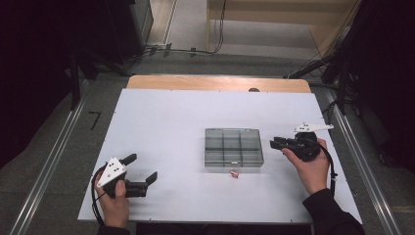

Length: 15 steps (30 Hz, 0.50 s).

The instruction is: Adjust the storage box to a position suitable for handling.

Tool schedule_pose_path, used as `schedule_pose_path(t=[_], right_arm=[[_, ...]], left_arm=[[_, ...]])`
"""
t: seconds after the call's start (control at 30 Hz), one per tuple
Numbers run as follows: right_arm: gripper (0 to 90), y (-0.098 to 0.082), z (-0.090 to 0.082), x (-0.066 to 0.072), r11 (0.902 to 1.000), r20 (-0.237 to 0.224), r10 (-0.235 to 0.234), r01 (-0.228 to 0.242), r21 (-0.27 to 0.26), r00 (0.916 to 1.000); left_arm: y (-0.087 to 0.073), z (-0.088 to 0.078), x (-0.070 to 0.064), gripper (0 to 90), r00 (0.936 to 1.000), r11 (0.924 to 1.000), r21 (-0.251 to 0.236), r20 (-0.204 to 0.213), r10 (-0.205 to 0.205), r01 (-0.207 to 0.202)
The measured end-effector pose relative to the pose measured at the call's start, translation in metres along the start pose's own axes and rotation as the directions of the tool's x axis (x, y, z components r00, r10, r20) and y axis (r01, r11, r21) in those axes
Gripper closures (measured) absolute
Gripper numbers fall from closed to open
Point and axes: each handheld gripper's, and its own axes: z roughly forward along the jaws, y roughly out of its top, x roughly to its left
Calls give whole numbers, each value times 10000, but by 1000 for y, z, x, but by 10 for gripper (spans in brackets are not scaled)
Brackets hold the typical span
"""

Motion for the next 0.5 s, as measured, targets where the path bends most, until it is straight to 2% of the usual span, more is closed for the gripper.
schedule_pose_path(t=[0.23, 0.5], right_arm=[[880, 7, 19, -3, 9965, 437, -309, 273, 796, 9986], [882, 10, 38, -6, 9906, 301, -244, 201, 1355, 9992]], left_arm=[[0, 0, 0, 0, 10000, 10000, 63, -12, 43, -43], [0, 1, 0, 0, 10000, 10000, 64, 4, 57, -57]])
